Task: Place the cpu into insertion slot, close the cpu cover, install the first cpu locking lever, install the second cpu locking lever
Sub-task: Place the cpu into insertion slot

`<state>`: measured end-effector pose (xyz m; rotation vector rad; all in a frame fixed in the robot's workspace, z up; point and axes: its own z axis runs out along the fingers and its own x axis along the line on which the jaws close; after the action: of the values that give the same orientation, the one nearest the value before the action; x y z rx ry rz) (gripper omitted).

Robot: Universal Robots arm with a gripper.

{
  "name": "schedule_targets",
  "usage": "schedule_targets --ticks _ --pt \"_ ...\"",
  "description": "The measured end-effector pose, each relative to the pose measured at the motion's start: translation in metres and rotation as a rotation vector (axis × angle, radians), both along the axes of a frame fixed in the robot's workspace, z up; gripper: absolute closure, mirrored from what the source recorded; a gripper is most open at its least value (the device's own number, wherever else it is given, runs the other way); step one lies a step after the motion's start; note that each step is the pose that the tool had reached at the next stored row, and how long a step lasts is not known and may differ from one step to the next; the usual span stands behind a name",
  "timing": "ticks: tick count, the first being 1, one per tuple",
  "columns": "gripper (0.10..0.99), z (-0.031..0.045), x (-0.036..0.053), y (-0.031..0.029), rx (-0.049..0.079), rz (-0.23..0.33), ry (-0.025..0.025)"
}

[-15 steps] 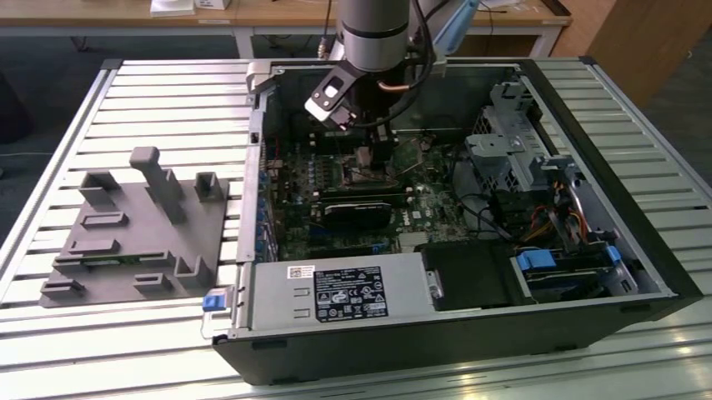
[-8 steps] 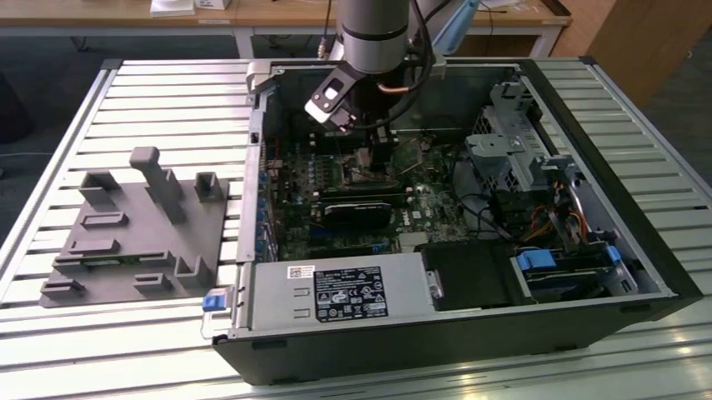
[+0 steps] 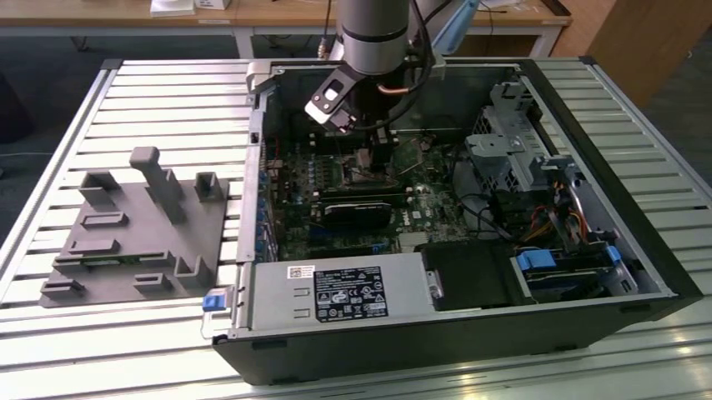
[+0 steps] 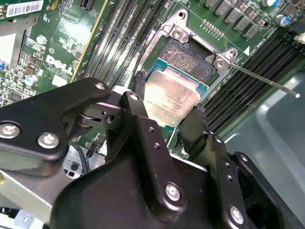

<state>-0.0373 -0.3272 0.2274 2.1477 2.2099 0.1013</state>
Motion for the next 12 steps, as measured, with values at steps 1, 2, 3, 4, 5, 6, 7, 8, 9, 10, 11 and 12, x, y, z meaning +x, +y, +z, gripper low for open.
schedule_targets --ticks 1,2,3,4,5,6,7,8,9,10,11,12 --pt "0.545 -0.0003 0.0000 0.0000 0.000 0.000 -0.0001" --pt "0.545 -0.0006 0.0000 0.0000 0.000 0.000 -0.0002" --pt "0.545 -0.0008 0.0000 0.0000 0.000 0.000 -0.0001" --pt "0.545 -0.0011 0.0000 0.0000 0.000 0.000 0.0000" --pt "0.545 -0.0016 0.0000 0.0000 0.000 0.000 0.0000" --pt "0.545 -0.0021 0.0000 0.0001 0.000 0.000 0.0000" --pt "0.545 -0.0029 0.0000 0.0002 0.000 0.000 0.0000" --pt "0.545 -0.0042 0.0000 0.0003 0.000 0.000 0.0000" --pt "0.545 -0.0055 0.0000 0.0003 -0.001 0.000 0.0000" --pt "0.545 -0.0069 0.0000 0.0004 -0.001 0.000 0.0000" --pt "0.545 -0.0082 0.0000 0.0004 -0.001 0.000 0.0000" --pt "0.545 -0.0092 -0.0002 0.0004 -0.001 -0.002 -0.0001"
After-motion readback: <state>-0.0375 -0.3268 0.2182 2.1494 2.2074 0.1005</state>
